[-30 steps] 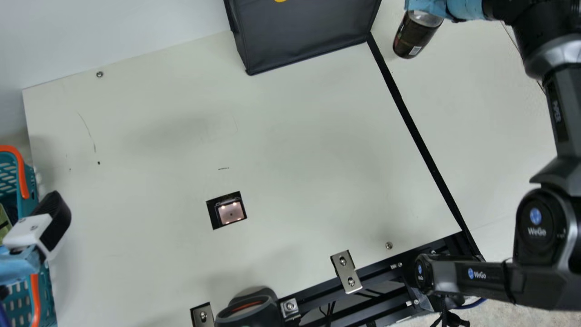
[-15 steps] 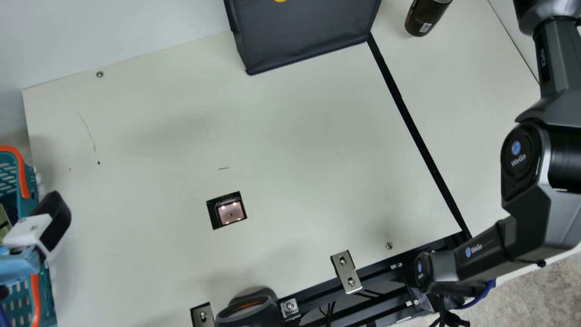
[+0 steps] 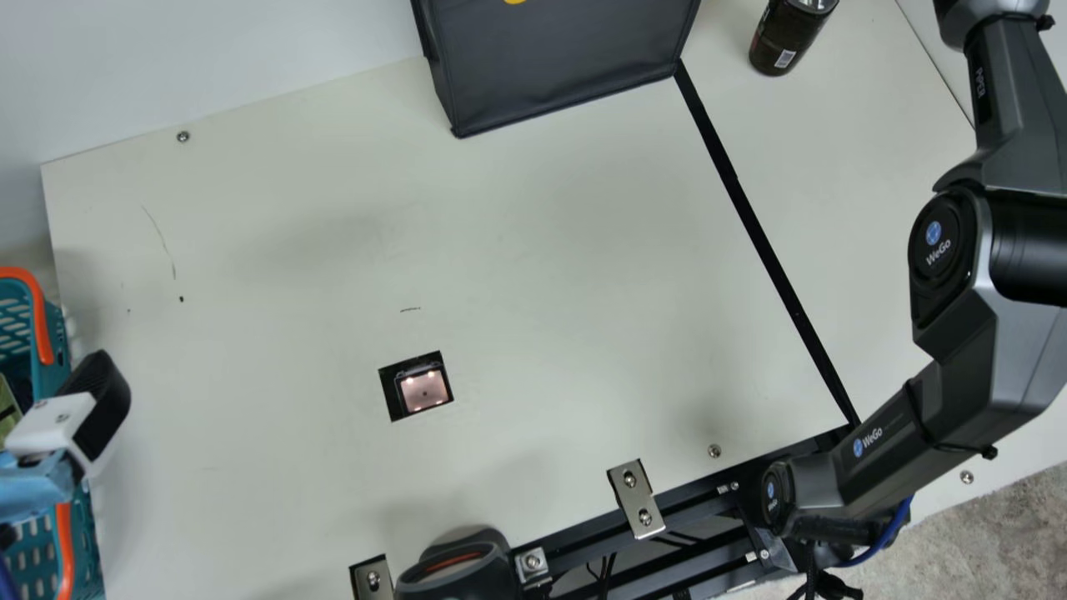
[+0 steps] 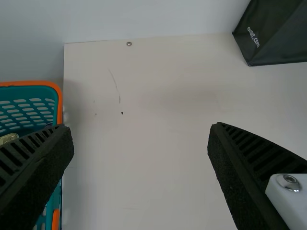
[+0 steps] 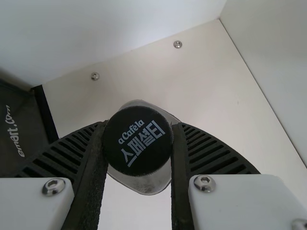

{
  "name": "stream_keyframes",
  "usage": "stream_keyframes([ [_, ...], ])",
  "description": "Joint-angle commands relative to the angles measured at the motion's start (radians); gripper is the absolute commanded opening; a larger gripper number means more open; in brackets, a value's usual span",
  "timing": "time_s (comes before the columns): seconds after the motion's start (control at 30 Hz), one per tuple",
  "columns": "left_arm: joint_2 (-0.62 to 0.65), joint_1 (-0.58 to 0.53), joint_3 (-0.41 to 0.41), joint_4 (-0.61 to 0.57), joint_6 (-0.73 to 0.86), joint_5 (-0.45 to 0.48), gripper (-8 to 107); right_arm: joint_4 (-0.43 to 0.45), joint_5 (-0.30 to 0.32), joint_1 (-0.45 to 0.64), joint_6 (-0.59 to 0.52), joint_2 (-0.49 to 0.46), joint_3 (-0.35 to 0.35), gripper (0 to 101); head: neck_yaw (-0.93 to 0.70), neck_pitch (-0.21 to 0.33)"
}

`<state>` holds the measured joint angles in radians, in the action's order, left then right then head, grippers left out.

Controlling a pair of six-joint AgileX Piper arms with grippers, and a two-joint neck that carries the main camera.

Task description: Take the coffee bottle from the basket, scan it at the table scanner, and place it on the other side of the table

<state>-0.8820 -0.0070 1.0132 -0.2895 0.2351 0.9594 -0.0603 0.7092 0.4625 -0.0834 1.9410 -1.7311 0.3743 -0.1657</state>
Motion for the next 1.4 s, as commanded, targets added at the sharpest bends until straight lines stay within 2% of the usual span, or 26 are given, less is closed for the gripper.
stream_keyframes([
  [0.0, 0.000, 0.000, 0.000, 0.000, 0.000, 0.000, 90, -0.001, -0.002, 0.002, 0.003, 0.001, 0.003, 17, 0.002, 0.027],
  [0.77, 0.000, 0.000, 0.000, 0.000, 0.000, 0.000, 90, -0.047, -0.008, 0.030, -0.013, -0.042, 0.023, 93, 0.002, 0.027],
  [1.07, 0.000, 0.000, 0.000, 0.000, 0.000, 0.000, 90, -0.054, -0.013, 0.023, -0.023, -0.175, 0.110, 95, 0.002, 0.027],
  [1.37, 0.000, 0.000, 0.000, 0.000, 0.000, 0.000, 90, -0.030, -0.025, -0.009, 0.013, -0.407, 0.299, 95, 0.002, 0.027],
])
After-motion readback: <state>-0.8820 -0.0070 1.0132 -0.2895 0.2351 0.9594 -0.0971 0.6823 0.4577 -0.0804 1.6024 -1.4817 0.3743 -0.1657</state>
